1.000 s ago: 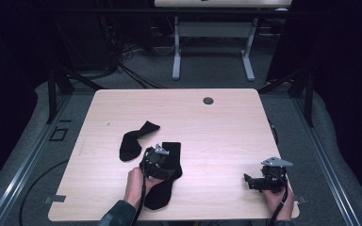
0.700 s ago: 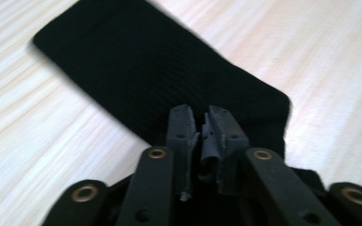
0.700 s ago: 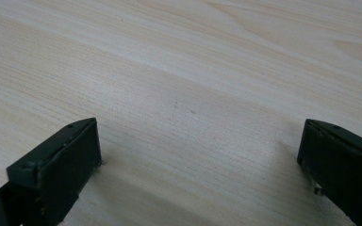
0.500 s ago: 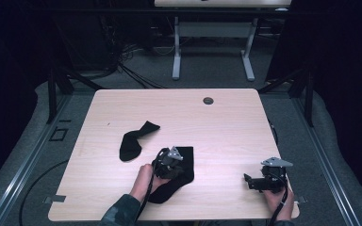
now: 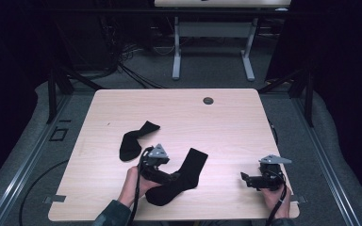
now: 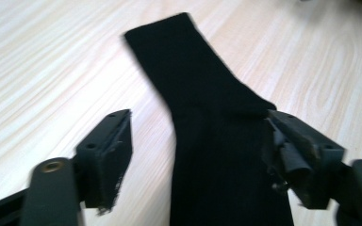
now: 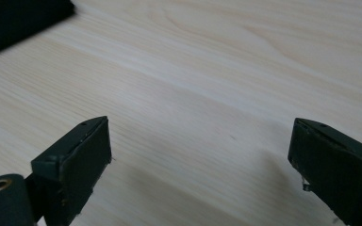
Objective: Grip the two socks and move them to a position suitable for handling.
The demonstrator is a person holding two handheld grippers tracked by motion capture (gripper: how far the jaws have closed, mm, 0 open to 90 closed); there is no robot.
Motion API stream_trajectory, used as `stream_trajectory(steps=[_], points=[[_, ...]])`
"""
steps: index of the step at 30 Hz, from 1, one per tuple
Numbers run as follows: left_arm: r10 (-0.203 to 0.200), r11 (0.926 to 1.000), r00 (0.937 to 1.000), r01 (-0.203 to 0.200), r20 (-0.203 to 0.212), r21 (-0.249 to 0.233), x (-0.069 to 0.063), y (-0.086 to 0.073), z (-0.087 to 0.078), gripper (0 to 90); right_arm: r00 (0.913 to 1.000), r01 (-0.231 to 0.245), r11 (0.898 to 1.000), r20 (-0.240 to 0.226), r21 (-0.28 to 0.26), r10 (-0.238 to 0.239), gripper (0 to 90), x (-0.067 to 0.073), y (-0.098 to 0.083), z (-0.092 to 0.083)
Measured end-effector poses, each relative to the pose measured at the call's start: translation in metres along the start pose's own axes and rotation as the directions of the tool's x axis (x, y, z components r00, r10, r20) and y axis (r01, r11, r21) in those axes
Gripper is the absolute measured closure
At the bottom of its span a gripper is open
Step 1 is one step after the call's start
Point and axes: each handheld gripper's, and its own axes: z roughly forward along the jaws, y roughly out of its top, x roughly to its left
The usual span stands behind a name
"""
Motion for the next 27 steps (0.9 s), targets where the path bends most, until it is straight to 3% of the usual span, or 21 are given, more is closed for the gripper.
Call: stream_trajectory(steps=[1, 2, 3, 4, 5, 6, 7, 16, 17, 20, 27], points=[[-0.028, 0.9996, 0.9993, 0.027, -0.026, -0.01, 0.0, -0.007, -0.008, 21.2, 0.9996, 0.024, 1.0, -0.017, -0.001, -0.024, 6.6, 0.01, 0.011, 0.001], [-0.028, 0.9996, 0.9993, 0.027, -0.026, -0.01, 0.0, -0.007, -0.008, 19.3, 0.9996, 0.024, 1.0, -0.017, -0.001, -0.024, 6.6, 0.01, 0.011, 0.001], [-0.066, 0.9978, 0.9972, 0.065, -0.037, -0.013, 0.001, -0.015, -0.015, 17.7, 0.9974, 0.062, 0.998, -0.038, -0.002, -0.062, 7.0, 0.022, 0.022, 0.004], [-0.066, 0.9978, 0.9972, 0.065, -0.037, -0.013, 0.001, -0.015, -0.015, 17.7, 0.9974, 0.062, 0.998, -0.038, -0.002, -0.062, 7.0, 0.022, 0.022, 0.004], [-0.08, 0.9968, 0.9951, 0.08, -0.058, -0.008, 0.001, -0.023, -0.019, 17.0, 0.9935, 0.093, 0.996, -0.066, -0.004, -0.093, 7.3, 0.033, 0.033, 0.009], [-0.08, 0.9968, 0.9951, 0.08, -0.058, -0.008, 0.001, -0.023, -0.019, 16.7, 0.9935, 0.093, 0.996, -0.066, -0.004, -0.093, 7.3, 0.033, 0.033, 0.009], [-0.1, 0.995, 0.9928, 0.1, -0.066, 0.0, 0.0, -0.031, -0.021, 16.7, 0.9889, 0.122, 0.993, -0.085, -0.005, -0.122, 9.0, 0.042, 0.043, 0.015], [-0.165, 0.9859, 0.9832, 0.166, -0.079, 0.016, -0.005, -0.062, -0.032, 18.0, 0.9718, 0.18, 0.983, -0.16, 0.025, -0.174, 19.6, 0.065, 0.073, 0.035], [-0.167, 0.9851, 0.9826, 0.17, -0.081, 0.027, -0.008, -0.068, -0.031, 20.4, 0.9653, 0.196, 0.98, -0.184, 0.042, -0.185, 27.4, 0.07, 0.08, 0.041], [-0.166, 0.9849, 0.9825, 0.17, -0.084, 0.036, -0.013, -0.074, -0.031, 23.6, 0.96, 0.217, 0.975, -0.194, 0.054, -0.202, 34.7, 0.076, 0.089, 0.049], [-0.154, 0.9858, 0.9831, 0.159, -0.1, 0.054, -0.018, -0.077, -0.025, 34.8, 0.9545, 0.242, 0.965, -0.202, 0.097, -0.219, 47.2, 0.087, 0.103, 0.074]])
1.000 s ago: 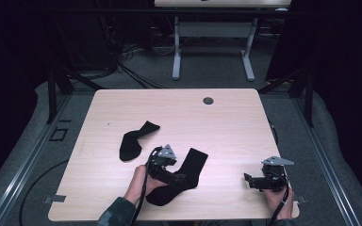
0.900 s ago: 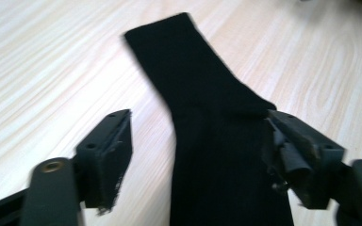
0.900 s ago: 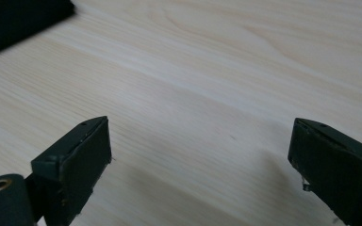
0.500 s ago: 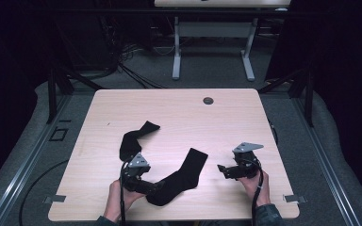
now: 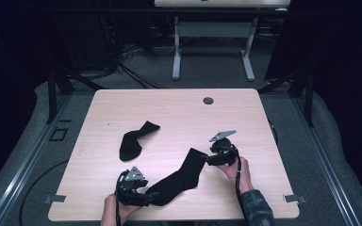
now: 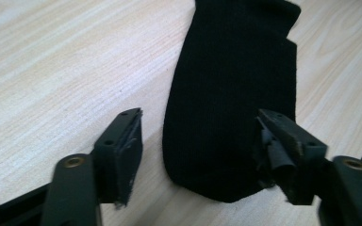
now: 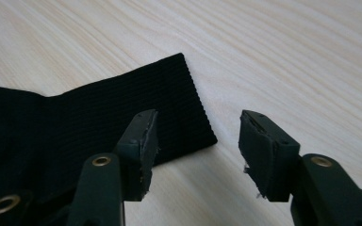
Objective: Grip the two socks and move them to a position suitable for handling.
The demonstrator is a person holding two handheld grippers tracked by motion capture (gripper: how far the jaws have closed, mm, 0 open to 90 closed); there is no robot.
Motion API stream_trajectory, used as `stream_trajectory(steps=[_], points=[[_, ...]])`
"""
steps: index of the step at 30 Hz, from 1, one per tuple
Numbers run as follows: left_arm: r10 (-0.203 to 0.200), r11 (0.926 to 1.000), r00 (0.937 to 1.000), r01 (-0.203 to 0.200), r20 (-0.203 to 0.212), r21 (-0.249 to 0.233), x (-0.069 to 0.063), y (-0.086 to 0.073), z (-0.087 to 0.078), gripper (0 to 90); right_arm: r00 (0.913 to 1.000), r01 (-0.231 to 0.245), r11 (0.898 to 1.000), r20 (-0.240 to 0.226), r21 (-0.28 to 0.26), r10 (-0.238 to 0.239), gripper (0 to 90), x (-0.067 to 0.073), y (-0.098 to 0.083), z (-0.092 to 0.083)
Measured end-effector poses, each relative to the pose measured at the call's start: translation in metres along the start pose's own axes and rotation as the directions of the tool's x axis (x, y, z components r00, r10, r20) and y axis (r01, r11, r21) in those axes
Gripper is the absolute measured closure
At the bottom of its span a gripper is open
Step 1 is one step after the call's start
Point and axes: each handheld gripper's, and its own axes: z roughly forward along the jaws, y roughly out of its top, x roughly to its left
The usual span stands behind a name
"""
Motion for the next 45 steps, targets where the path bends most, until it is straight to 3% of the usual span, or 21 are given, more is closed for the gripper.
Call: stream_trajectory(steps=[6, 10, 13, 17, 19, 23, 25, 27, 29, 30, 36, 41, 45], points=[[0.026, 0.9992, 0.9993, -0.025, -0.026, 0.03, -0.004, -0.001, 0.005, 51.4, 0.9996, 0.028, 0.997, -0.002, 0.073, -0.028, 62.5, 0.001, 0.003, 0.018], [0.052, 0.998, 0.9978, -0.05, -0.042, 0.04, -0.005, -0.001, 0.005, 58.8, 0.9996, 0.027, 0.996, -0.009, 0.081, -0.026, 67.5, 0.001, 0.0, 0.02], [0.071, 0.9965, 0.9962, -0.069, -0.051, 0.047, -0.007, -0.002, 0.004, 70.7, 0.9991, 0.023, 0.997, -0.038, 0.07, -0.02, 78.3, 0.002, -0.003, 0.02], [0.084, 0.996, 0.9952, -0.082, -0.051, 0.037, -0.009, -0.004, 0.005, 84.3, 0.9989, 0.022, 0.998, -0.044, 0.063, -0.019, 81.2, 0.003, -0.005, 0.019], [0.083, 0.9961, 0.9953, -0.081, -0.051, 0.035, -0.008, -0.004, 0.004, 85.4, 0.9992, 0.021, 0.997, -0.036, 0.072, -0.019, 81.8, 0.005, -0.005, 0.017], [0.038, 0.9991, 0.9987, -0.038, -0.033, -0.016, -0.001, -0.001, -0.004, 86.2, 0.9992, 0.0, 1.0, -0.041, 0.027, 0.001, 81.9, 0.007, -0.006, 0.002], [0.039, 0.9988, 0.9986, -0.04, -0.035, -0.029, 0.001, 0.002, -0.008, 86.2, 0.9992, -0.009, 1.0, -0.04, 0.011, 0.01, 82.0, 0.007, -0.007, -0.003], [0.034, 0.9977, 0.9991, -0.035, -0.026, -0.058, 0.004, 0.008, -0.017, 86.2, 0.9993, -0.021, 1.0, -0.032, -0.016, 0.02, 81.9, 0.009, -0.007, -0.022], [0.041, 0.9973, 0.999, -0.042, -0.021, -0.061, 0.005, 0.011, -0.02, 86.2, 0.9991, -0.025, 0.999, -0.034, -0.024, 0.024, 81.9, 0.009, -0.008, -0.026], [0.03, 0.997, 0.9995, -0.03, -0.004, -0.071, 0.006, 0.017, -0.026, 86.1, 0.9984, -0.046, 0.997, -0.034, -0.054, 0.045, 81.9, 0.01, -0.009, -0.039], [0.048, 0.9973, 0.9985, -0.046, 0.027, -0.057, 0.01, 0.03, -0.035, 86.0, 0.9969, -0.074, 0.994, -0.035, -0.085, 0.071, 81.9, 0.015, -0.015, -0.064], [0.064, 0.9979, 0.9969, -0.064, 0.046, -0.015, 0.014, 0.038, -0.042, 85.5, 0.9939, -0.105, 0.992, -0.042, -0.076, 0.102, 81.6, 0.031, -0.027, -0.082], [0.078, 0.9966, 0.9961, -0.079, 0.042, 0.022, 0.017, 0.04, -0.034, 82.2, 0.9891, -0.147, 0.986, -0.028, -0.077, 0.145, 80.9, 0.042, -0.039, -0.084]])
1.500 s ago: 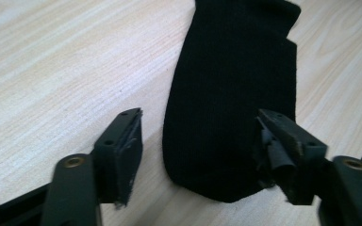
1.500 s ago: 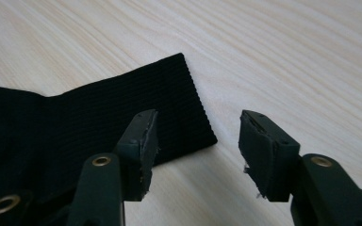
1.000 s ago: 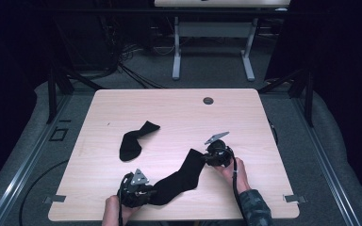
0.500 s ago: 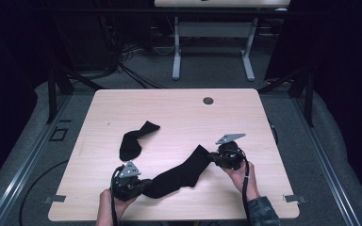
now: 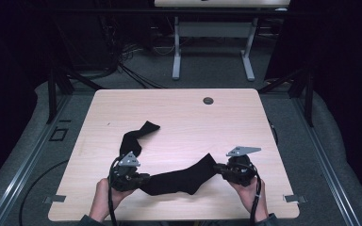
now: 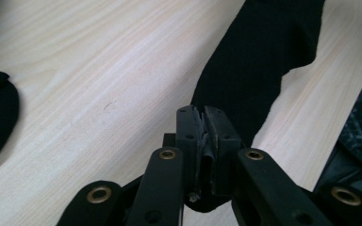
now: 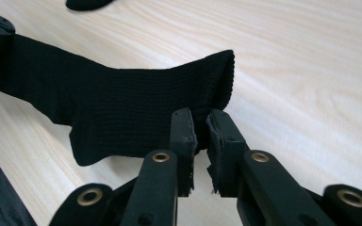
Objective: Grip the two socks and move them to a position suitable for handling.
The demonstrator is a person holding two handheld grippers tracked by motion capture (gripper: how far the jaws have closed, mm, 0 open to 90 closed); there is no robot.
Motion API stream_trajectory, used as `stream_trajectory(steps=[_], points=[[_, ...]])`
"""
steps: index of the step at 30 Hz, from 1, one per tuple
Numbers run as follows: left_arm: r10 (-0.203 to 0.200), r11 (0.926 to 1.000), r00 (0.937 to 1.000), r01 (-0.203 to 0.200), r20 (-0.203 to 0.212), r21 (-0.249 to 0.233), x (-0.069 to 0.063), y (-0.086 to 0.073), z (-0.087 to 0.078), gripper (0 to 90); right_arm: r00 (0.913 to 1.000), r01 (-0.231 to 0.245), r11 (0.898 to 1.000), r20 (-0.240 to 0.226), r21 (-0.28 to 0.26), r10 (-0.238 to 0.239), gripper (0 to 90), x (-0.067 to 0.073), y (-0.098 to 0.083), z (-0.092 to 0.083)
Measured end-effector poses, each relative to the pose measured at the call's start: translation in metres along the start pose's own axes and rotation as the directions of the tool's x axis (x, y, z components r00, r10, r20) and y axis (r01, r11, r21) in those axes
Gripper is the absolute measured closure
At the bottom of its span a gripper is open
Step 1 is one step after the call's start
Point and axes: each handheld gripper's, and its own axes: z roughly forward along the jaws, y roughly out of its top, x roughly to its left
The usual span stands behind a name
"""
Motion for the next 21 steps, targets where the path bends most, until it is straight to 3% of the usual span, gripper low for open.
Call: stream_trajectory(steps=[2, 3, 4, 5, 6, 8, 9, 11, 13, 16, 19, 21], points=[[-0.008, 0.9997, 0.9992, 0.009, -0.04, 0.022, 0.003, -0.001, 0.013, 77.3, 0.9998, -0.01, 1.0, 0.02, 0.006, 0.01, 80.5, 0.002, -0.007, 0.005], [-0.008, 0.9988, 0.9973, 0.012, -0.073, 0.047, 0.006, -0.002, 0.023, 70.1, 0.9994, -0.023, 1.0, 0.028, 0.012, 0.022, 79.7, 0.002, -0.012, 0.009], [-0.022, 0.9971, 0.992, 0.031, -0.124, 0.069, 0.01, -0.005, 0.036, 50.6, 0.9982, -0.048, 0.997, 0.04, 0.066, 0.046, 71.2, 0.002, -0.027, 0.025], [-0.053, 0.9968, 0.989, 0.061, -0.138, 0.052, 0.012, -0.009, 0.038, 45.1, 0.9972, -0.06, 0.995, 0.049, 0.075, 0.057, 67.0, 0.002, -0.032, 0.029], [-0.053, 0.9968, 0.989, 0.061, -0.138, 0.052, 0.012, -0.009, 0.038, 39.4, 0.9972, -0.06, 0.995, 0.049, 0.075, 0.057, 67.0, 0.002, -0.032, 0.029], [-0.081, 0.9966, 0.9838, 0.078, -0.16, -0.024, 0.009, -0.013, 0.025, 35.0, 0.9957, -0.062, 0.996, 0.073, 0.062, 0.057, 57.9, -0.001, -0.04, 0.027], [-0.084, 0.9962, 0.9799, 0.078, -0.181, -0.04, 0.006, -0.013, 0.019, 34.4, 0.9951, -0.065, 0.997, 0.077, 0.044, 0.061, 57.2, -0.002, -0.04, 0.023], [-0.086, 0.9957, 0.9799, 0.079, -0.18, -0.049, 0.004, -0.014, 0.013, 33.8, 0.9954, -0.051, 0.998, 0.083, 0.023, 0.049, 55.9, -0.004, -0.038, 0.018], [-0.098, 0.9942, 0.9851, 0.091, -0.141, -0.057, -0.003, -0.017, 0.003, 36.3, 0.9958, 0.009, 1.0, 0.091, -0.013, -0.008, 56.6, -0.007, -0.023, 0.007], [-0.085, 0.9961, 0.9897, 0.082, -0.115, -0.035, -0.01, -0.02, 0.008, 39.1, 0.9951, 0.05, 0.999, 0.086, 0.002, -0.05, 57.1, -0.008, -0.017, 0.009], [-0.072, 0.9974, 0.9932, 0.073, -0.091, 0.004, -0.017, -0.028, 0.024, 45.3, 0.9929, 0.09, 0.993, 0.072, 0.072, -0.095, 59.8, -0.009, -0.012, 0.03], [-0.069, 0.9975, 0.9936, 0.07, -0.089, 0.011, -0.018, -0.03, 0.028, 48.2, 0.9915, 0.101, 0.991, 0.073, 0.082, -0.108, 60.7, -0.01, -0.013, 0.033]])
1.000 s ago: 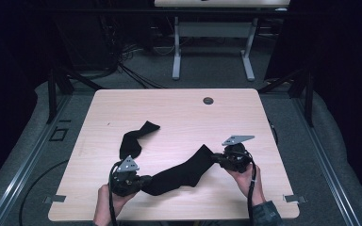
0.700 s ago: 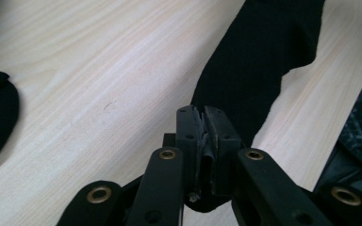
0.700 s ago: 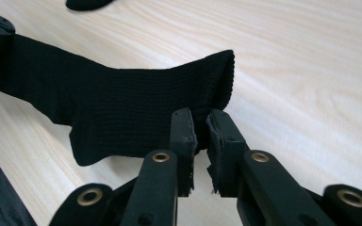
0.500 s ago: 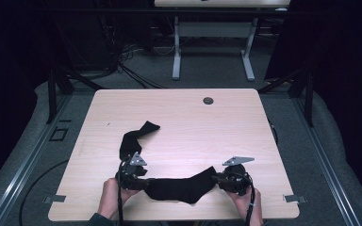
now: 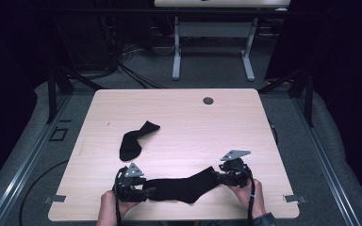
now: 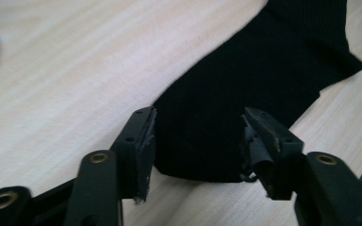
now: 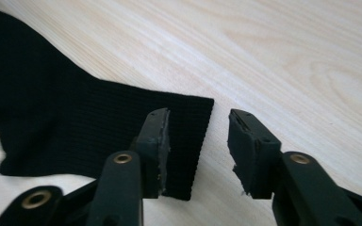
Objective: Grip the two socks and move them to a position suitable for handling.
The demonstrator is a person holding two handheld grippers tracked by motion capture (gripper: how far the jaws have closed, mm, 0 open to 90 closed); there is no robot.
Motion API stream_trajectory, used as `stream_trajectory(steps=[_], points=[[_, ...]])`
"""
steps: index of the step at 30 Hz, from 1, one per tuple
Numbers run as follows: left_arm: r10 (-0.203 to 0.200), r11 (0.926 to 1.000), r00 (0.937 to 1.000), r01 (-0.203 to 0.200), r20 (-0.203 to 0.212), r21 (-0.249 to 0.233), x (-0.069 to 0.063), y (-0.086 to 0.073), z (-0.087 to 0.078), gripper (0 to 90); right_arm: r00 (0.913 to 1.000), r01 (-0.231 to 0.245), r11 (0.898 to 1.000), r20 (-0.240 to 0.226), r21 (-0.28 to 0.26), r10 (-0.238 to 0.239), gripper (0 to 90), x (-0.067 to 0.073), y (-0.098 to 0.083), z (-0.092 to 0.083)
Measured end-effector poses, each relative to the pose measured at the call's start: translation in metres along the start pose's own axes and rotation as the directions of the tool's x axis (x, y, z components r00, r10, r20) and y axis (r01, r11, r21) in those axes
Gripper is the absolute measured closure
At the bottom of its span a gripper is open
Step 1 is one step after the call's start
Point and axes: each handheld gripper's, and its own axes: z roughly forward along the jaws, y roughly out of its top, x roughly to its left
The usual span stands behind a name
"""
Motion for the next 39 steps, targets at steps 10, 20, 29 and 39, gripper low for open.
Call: stream_trajectory(steps=[10, 20, 29, 39], points=[[0.039, 0.9991, 0.9992, -0.039, -0.012, -0.016, 0.004, -0.007, 0.011, 67.0, 0.9998, 0.019, 0.999, -0.003, 0.049, -0.018, 76.3, 0.004, -0.018, 0.014], [0.025, 0.9997, 0.9995, -0.025, -0.019, 0.004, 0.011, -0.008, 0.007, 66.8, 0.9994, -0.01, 1.0, -0.032, 0.03, 0.011, 76.8, 0.013, -0.03, 0.009], [0.001, 0.9999, 0.9999, -0.001, 0.012, -0.01, 0.012, -0.013, 0.004, 60.5, 0.9988, -0.023, 1.0, -0.043, 0.009, 0.023, 70.7, 0.018, -0.035, 0.006], [-0.046, 0.9876, 0.9987, 0.042, -0.021, -0.151, 0.024, -0.002, -0.027, 15.2, 0.994, -0.108, 0.989, 0.005, -0.102, 0.109, 18.9, -0.022, -0.037, -0.01]])
